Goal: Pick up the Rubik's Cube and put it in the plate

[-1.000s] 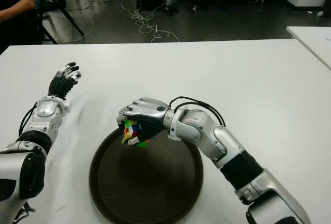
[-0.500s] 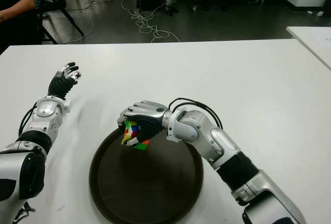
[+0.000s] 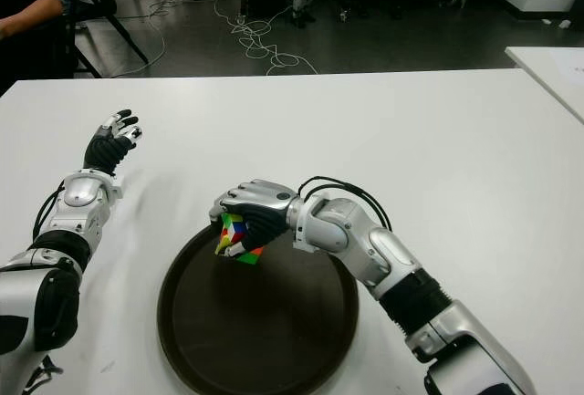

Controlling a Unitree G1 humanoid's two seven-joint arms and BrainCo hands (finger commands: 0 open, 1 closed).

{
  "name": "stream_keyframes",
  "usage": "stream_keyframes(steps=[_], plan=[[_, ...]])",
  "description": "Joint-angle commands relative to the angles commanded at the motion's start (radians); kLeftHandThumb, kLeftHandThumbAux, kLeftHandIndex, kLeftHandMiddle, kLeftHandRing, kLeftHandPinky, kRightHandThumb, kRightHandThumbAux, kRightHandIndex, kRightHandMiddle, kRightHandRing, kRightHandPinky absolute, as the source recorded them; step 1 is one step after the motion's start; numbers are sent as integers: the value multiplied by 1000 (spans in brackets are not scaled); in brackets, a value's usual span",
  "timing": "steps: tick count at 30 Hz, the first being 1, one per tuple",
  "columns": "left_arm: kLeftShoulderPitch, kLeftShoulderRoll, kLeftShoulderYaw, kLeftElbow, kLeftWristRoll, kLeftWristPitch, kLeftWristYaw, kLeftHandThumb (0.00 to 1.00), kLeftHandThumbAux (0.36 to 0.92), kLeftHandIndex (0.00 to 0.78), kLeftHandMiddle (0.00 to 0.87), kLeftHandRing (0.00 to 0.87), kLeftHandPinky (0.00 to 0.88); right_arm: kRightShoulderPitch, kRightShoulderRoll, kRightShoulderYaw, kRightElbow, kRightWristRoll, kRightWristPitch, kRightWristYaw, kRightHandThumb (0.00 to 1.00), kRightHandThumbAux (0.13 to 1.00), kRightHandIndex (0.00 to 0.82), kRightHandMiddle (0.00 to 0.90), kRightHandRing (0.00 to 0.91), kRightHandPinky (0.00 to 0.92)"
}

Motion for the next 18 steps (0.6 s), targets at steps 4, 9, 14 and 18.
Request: stream_keyframes(steps=[4, 9, 14, 18], plan=[[0, 1, -2, 0, 2, -1, 0, 132, 564, 84, 158, 140, 109, -3, 2, 2, 26, -34, -32, -69, 774, 702, 424, 303, 308, 337], [0, -1, 3, -1, -2, -3, -1, 134, 558, 90, 163, 147, 118, -6, 0, 12, 36, -108, -33, -146, 420, 620, 135, 72, 78, 134], [0, -4, 11, -1, -10, -7, 0, 143, 564, 88, 163, 148, 119, -12, -6, 24, 33, -170, -15, -179, 181, 532, 18, 9, 10, 26], [-1, -4, 12, -1, -10, -5, 0, 148, 568, 84, 161, 146, 120, -13, -8, 27, 35, -187, -12, -191, 121, 508, 4, 2, 2, 6]])
